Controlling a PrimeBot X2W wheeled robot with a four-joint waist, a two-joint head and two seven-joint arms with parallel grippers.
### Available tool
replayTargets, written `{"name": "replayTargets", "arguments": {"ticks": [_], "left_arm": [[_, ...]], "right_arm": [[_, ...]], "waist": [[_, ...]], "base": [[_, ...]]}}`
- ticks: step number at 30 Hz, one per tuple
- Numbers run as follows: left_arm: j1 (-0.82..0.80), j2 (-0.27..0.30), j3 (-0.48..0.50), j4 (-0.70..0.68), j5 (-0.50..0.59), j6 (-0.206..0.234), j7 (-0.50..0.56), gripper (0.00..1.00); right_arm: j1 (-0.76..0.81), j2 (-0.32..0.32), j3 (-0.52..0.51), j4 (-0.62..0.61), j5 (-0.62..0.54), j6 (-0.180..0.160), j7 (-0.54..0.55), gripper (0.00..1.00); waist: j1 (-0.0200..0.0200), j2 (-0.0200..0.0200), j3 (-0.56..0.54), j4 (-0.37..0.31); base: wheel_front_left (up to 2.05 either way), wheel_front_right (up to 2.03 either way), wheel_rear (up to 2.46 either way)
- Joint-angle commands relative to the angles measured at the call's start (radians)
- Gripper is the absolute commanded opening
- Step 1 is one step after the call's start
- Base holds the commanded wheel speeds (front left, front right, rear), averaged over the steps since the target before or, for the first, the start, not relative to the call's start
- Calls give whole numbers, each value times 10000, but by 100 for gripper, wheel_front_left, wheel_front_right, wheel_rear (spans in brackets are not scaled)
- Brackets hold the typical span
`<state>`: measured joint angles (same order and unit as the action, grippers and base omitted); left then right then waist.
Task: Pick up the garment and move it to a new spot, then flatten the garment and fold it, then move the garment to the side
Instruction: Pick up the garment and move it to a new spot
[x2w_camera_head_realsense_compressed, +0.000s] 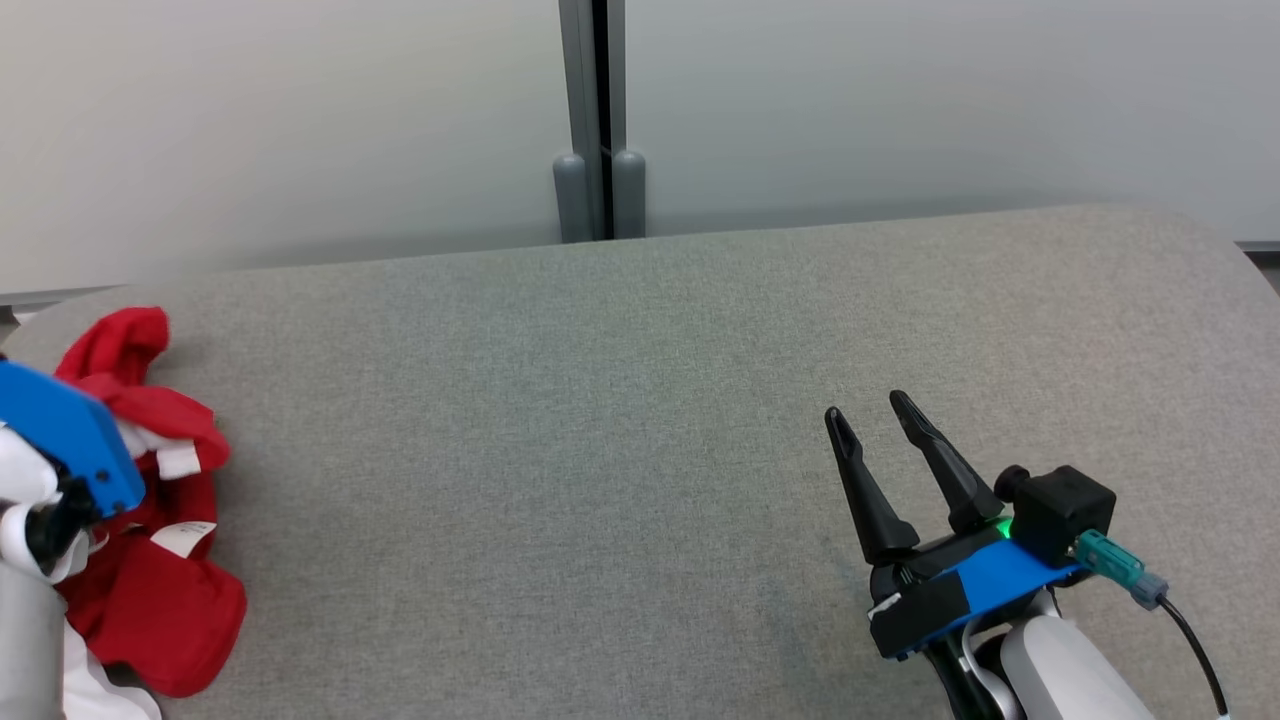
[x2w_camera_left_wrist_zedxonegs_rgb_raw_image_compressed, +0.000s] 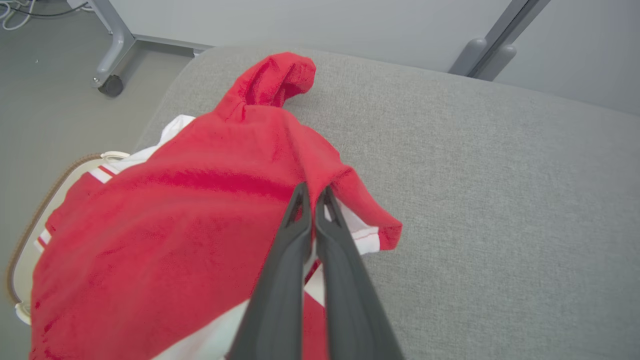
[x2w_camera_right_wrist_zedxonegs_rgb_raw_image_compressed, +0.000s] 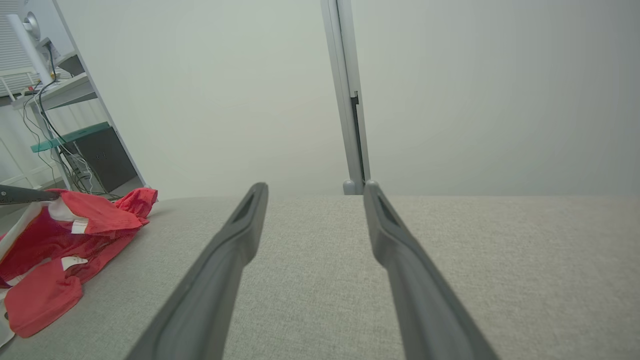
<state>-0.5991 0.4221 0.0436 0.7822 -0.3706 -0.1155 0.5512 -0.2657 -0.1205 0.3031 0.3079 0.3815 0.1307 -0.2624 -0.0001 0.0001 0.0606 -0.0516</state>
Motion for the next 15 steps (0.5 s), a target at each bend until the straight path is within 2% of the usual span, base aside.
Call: {"name": "replayTargets", "arguments": {"ticks": [1,8,15], "left_arm": [[-194,-70,-130,-306,-130,-77,-71,0],[8,-225,-909,-2528,-359,-164,93,0],[382,-671,-1398,-5061,-1079,-145,588,0]], "right_arm": [[163,-46,-64,26,24,2,-32,100],[429,-58,-201,58,9,1,-32,100],[491,-19,-312,-4,-22,1,-34,100]], "waist": [[1,-1,-126,2],[1,-1,-599,-79],[1,-1,-736,-593]], "base": [[0,0,0],[0,0,0],[0,0,0]]}}
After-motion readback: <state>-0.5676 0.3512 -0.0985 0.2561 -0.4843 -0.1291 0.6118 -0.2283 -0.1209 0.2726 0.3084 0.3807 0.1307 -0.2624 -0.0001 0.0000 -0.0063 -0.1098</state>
